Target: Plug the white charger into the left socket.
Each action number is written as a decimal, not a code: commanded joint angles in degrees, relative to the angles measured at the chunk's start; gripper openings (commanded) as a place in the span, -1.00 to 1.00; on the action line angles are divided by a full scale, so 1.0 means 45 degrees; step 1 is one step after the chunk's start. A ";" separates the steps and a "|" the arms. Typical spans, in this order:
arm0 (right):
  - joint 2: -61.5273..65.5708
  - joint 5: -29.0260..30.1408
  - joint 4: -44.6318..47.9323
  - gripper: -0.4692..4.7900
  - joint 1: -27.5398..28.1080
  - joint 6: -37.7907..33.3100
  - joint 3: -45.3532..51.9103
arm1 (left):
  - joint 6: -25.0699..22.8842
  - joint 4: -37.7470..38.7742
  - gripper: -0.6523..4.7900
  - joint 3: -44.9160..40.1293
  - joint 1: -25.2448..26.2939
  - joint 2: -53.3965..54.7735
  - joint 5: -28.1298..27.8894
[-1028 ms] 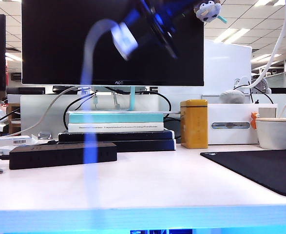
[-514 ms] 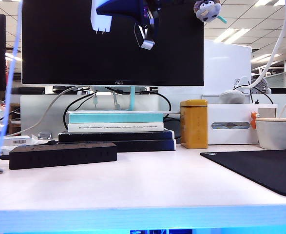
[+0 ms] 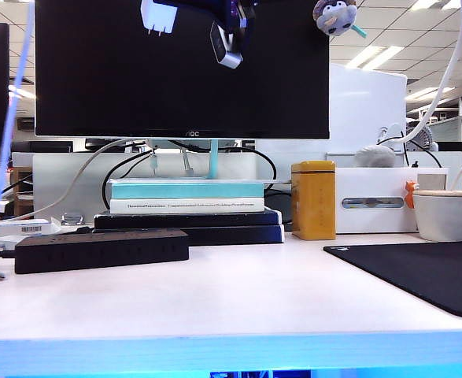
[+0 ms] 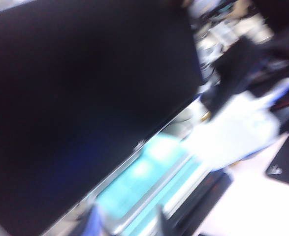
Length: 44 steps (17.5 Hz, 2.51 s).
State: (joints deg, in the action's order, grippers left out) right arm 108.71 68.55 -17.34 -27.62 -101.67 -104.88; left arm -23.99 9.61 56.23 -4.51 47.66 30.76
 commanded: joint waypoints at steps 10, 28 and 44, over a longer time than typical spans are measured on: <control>-0.0165 -0.0058 0.0991 -0.16 -0.0019 -0.4507 -0.0087 | -0.0991 -0.2735 0.85 0.0053 -0.0389 0.2492 0.3288; -0.0301 0.2244 0.1234 -0.16 -0.0257 -0.4503 -0.0087 | -0.5498 -0.3415 1.00 0.0053 -0.2793 0.4192 0.2856; -0.0306 0.1715 0.0976 -0.16 -0.0806 -0.3298 -0.0083 | -0.4473 -0.3857 1.00 0.0053 -0.2793 0.4036 0.2463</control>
State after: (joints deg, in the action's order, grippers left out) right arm 107.92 76.97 -13.76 -31.11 -117.95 -104.88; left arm -45.32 -7.07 56.23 -17.04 66.32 42.87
